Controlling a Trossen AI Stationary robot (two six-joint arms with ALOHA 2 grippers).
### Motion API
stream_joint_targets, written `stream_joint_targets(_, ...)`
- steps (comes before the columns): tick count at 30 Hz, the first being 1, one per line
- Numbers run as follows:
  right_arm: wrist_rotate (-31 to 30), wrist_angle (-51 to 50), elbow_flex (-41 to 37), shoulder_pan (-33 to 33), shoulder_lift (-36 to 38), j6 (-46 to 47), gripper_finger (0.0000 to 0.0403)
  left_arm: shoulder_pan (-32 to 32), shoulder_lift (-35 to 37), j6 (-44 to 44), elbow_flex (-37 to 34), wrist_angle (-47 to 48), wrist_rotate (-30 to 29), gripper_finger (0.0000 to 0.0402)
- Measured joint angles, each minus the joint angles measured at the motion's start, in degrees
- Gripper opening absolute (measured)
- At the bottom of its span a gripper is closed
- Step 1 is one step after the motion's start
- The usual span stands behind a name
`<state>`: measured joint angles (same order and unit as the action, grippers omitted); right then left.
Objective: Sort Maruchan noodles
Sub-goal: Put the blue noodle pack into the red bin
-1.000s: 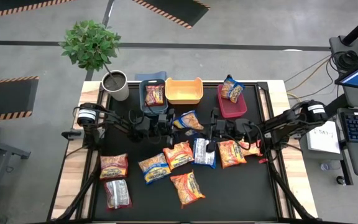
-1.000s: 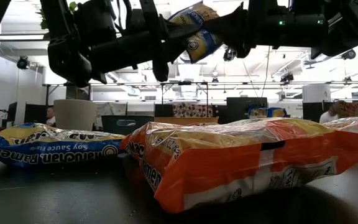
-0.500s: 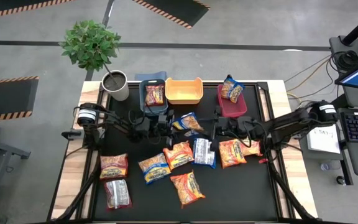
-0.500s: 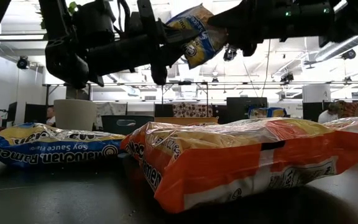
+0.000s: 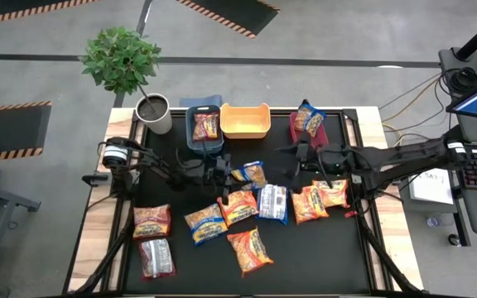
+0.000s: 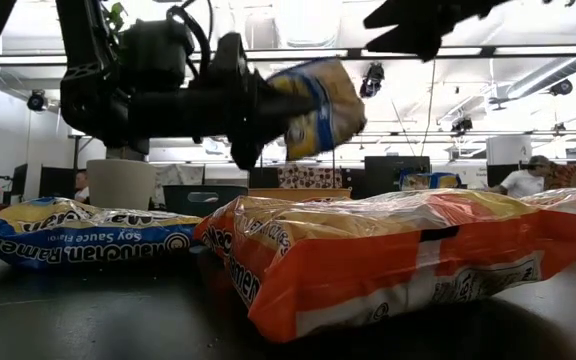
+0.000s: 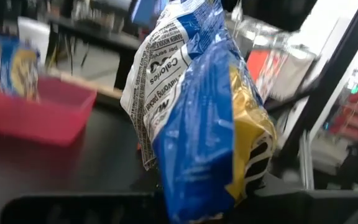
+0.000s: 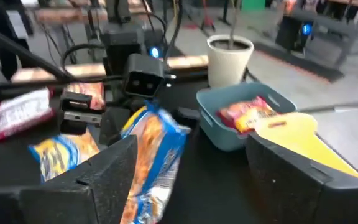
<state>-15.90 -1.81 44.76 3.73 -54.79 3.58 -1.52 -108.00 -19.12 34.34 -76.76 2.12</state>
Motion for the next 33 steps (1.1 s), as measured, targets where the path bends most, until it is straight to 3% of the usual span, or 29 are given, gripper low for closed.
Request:
stream_joint_targets(8,2.83,-24.17,12.78,0.00,-2.02,1.20,0.0298,0.02,0.04,1.52,0.89,5.37,0.08,0.0050)
stream_joint_targets(13,3.12,-28.65,18.74,0.00,-5.94,-0.34,0.0299,0.50,0.04,1.91,2.90,5.66,0.06,0.0050)
stream_joint_targets(19,8.47,-31.03,24.82,0.00,-13.66,-4.71,0.0299,1.43,0.06,5.18,7.13,9.60,0.08,0.0050)
stream_joint_targets(26,9.04,-38.21,31.98,-0.64,-22.11,-6.53,0.0297,1.44,0.08,5.53,7.65,9.87,-0.03,0.0050)
stream_joint_targets(33,16.41,-40.32,35.18,-3.25,-28.07,-7.53,0.0280,1.44,0.08,5.53,7.66,9.85,-0.04,0.0050)
